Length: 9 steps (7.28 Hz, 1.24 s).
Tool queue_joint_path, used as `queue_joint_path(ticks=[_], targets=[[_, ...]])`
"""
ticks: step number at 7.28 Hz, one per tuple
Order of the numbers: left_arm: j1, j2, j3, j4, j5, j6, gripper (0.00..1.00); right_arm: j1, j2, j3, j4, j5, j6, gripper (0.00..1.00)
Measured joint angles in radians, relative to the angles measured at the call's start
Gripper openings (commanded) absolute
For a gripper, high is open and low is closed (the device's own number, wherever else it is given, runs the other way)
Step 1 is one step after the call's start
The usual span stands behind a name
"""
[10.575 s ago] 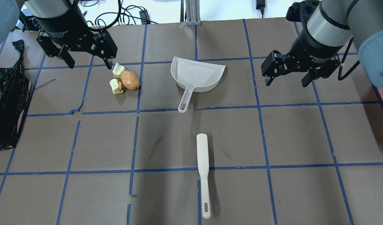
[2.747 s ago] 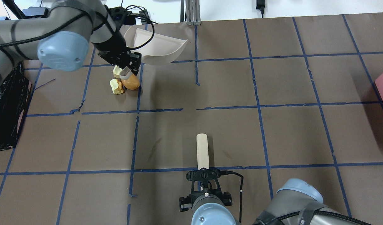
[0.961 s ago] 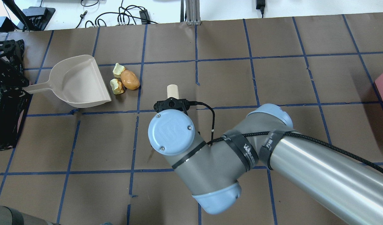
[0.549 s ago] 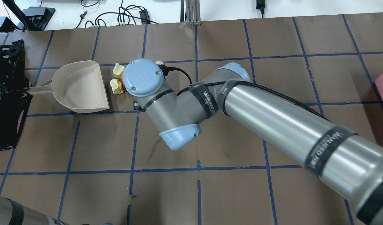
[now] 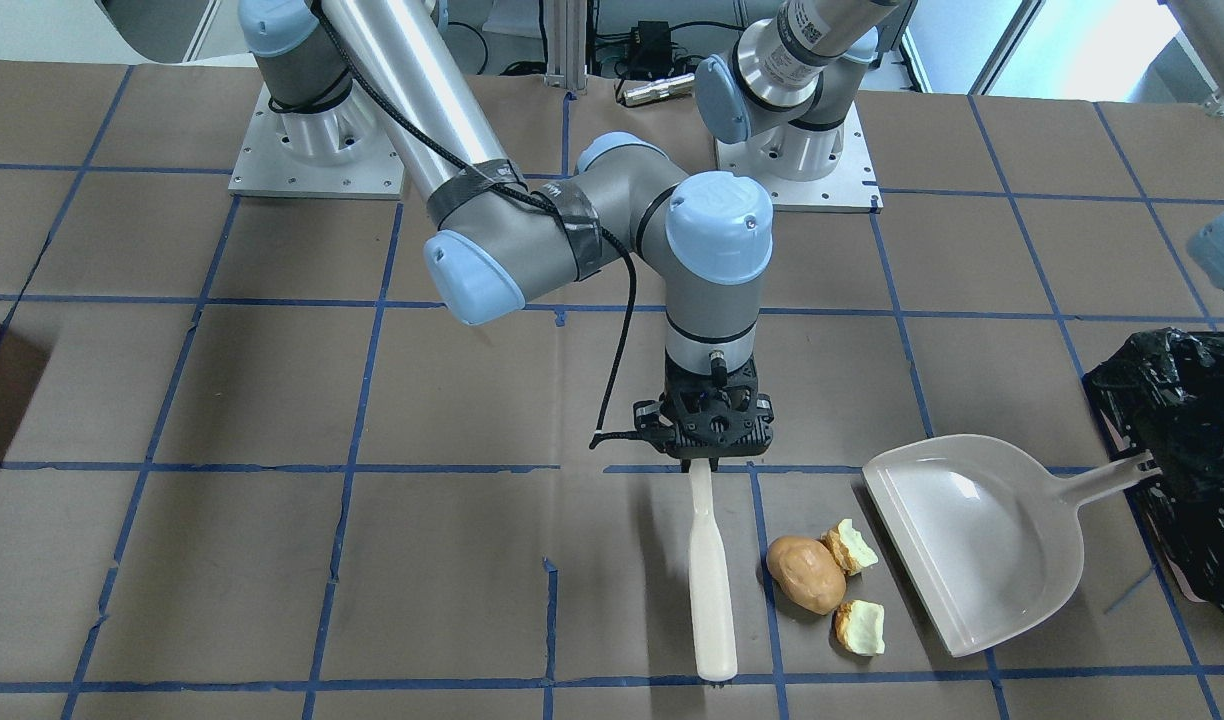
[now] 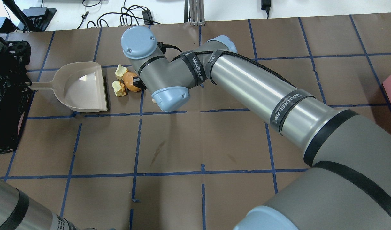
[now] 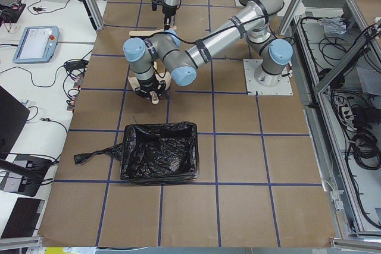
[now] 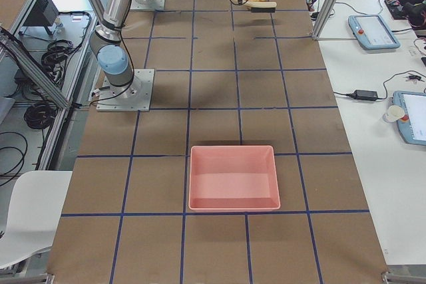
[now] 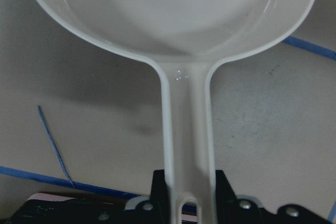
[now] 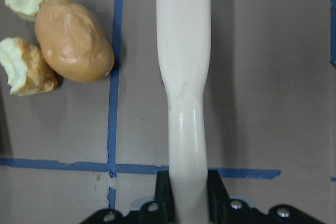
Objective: Sweep and dump trash in nearest bin
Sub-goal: 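Sweep the potato and bread into the dustpan with the right gripper's brush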
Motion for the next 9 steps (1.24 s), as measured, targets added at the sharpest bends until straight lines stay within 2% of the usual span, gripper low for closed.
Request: queue_joint_path(ticks=[4, 9], targets=[[-0.021, -0.046, 0.025, 0.010, 0.001, -0.037, 0.03, -0.010, 0.114, -0.149, 0.023, 0.007, -0.015, 0.05], [-0.034, -0.046, 0.002, 0.009, 0.002, -0.057, 0.03, 0.059, 0.135, -0.147, 0.028, -0.001, 0.001, 0.05]])
